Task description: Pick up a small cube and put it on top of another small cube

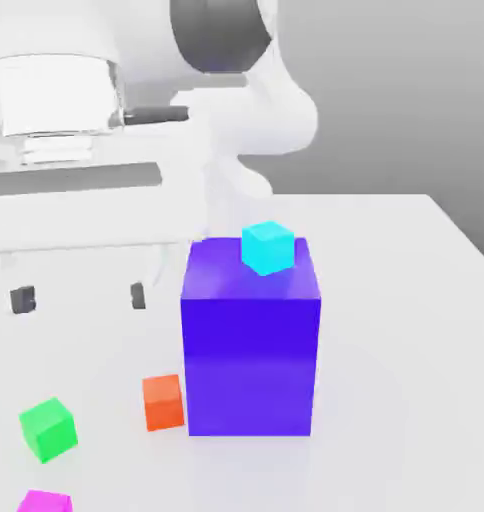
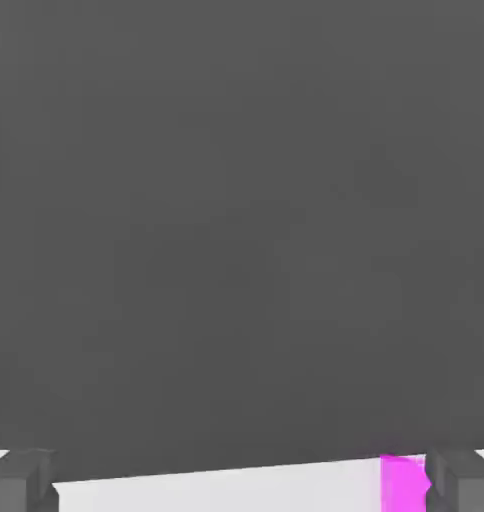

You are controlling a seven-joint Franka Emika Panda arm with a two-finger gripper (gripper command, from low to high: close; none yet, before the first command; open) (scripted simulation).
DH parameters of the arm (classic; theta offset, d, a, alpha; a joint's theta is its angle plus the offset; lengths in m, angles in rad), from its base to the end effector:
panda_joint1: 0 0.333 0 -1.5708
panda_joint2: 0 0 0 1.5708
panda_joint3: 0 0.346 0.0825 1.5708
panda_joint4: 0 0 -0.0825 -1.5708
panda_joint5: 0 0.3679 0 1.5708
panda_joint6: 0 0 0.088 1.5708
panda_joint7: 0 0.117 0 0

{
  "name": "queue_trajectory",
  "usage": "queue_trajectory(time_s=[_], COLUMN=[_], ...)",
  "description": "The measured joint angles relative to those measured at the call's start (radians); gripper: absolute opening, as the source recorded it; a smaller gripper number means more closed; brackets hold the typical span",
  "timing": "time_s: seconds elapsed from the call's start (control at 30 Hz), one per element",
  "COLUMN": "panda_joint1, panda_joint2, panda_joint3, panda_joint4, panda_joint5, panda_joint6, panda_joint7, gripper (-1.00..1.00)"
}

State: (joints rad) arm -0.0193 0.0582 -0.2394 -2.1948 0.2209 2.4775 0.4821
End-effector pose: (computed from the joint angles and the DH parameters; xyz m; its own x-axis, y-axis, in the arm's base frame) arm 0.5339 -0.1393 0.4122 0.6085 -0.7852 0.1149 -0.7508 -0.6165 -0.2371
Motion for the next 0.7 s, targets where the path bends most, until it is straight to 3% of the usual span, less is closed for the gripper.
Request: queue_trajectory(time_s=[0.37,0.5,0.53,0.7], panda_joint1=[-0.082,-0.126,-0.132,-0.132], panda_joint2=[0.38,0.525,0.543,0.543], panda_joint3=[-0.028,0.018,0.025,0.025], panda_joint4=[0.045,0.078,0.082,0.082], panda_joint5=[0.011,0.051,0.058,0.059], panda_joint6=[0.1,0.198,0.211,0.21], panda_joint7=[-0.084,-0.118,-0.123,-0.124], gripper=[0.0,0.0,-1.0,-1.0])
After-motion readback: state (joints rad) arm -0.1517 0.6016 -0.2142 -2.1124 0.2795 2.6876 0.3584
